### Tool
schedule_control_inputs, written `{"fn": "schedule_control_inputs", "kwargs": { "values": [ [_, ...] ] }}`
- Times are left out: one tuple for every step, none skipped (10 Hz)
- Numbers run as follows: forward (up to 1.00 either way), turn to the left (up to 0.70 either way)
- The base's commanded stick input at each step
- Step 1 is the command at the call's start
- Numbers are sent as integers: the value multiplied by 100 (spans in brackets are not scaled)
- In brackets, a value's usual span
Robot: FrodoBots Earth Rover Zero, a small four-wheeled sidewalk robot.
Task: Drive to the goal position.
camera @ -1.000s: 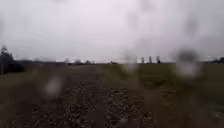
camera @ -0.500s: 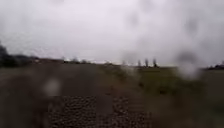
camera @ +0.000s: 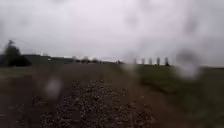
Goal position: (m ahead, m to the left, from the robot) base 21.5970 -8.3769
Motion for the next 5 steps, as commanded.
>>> {"fn": "schedule_control_inputs", "kwargs": {
  "values": [
    [100, 40],
    [100, 39],
    [100, 21],
    [100, 4],
    [100, 0]
  ]
}}
